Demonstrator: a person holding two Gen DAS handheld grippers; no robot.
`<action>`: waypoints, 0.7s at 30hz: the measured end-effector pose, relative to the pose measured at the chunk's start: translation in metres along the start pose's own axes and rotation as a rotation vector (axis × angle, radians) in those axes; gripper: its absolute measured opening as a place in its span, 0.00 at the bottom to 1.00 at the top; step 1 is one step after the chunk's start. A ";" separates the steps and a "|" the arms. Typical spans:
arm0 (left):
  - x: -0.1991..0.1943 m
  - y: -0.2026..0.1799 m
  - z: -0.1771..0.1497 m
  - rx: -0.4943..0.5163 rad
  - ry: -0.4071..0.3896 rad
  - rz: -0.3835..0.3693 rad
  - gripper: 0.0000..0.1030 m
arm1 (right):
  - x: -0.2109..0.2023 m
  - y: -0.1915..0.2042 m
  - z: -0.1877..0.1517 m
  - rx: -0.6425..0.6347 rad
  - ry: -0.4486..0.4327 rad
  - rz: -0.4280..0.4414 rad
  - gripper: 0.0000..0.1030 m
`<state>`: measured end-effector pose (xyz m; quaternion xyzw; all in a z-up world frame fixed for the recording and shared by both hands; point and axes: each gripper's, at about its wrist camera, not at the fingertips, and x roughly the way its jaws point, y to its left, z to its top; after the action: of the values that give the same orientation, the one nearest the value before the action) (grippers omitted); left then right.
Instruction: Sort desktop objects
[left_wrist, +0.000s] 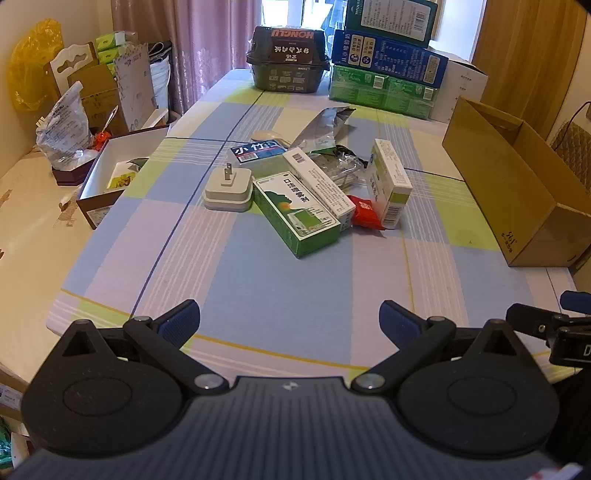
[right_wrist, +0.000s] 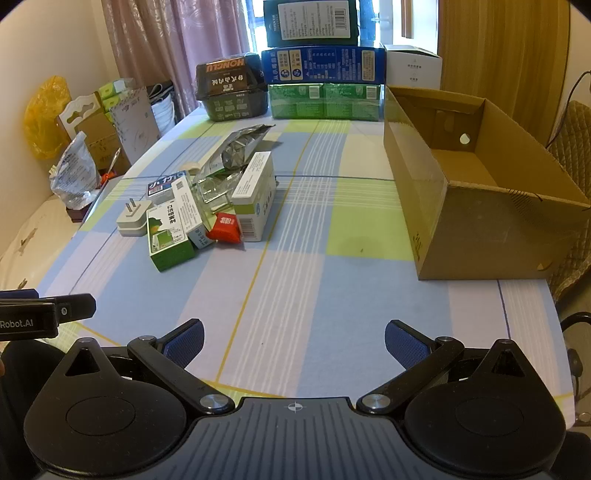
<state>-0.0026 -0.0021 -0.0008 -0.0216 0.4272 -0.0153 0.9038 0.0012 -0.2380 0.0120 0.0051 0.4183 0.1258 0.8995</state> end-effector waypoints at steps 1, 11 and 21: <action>0.000 0.001 -0.001 -0.001 -0.001 -0.002 0.99 | 0.000 0.001 0.001 -0.001 0.000 -0.002 0.98; 0.000 0.001 -0.002 -0.006 0.002 -0.010 0.99 | 0.001 0.005 -0.001 -0.001 0.010 -0.001 0.98; 0.001 0.001 -0.002 -0.009 0.004 -0.014 0.99 | 0.002 0.005 0.000 -0.007 0.014 0.002 0.98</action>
<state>-0.0033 -0.0014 -0.0026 -0.0288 0.4288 -0.0198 0.9027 0.0013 -0.2324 0.0111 0.0016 0.4243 0.1279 0.8964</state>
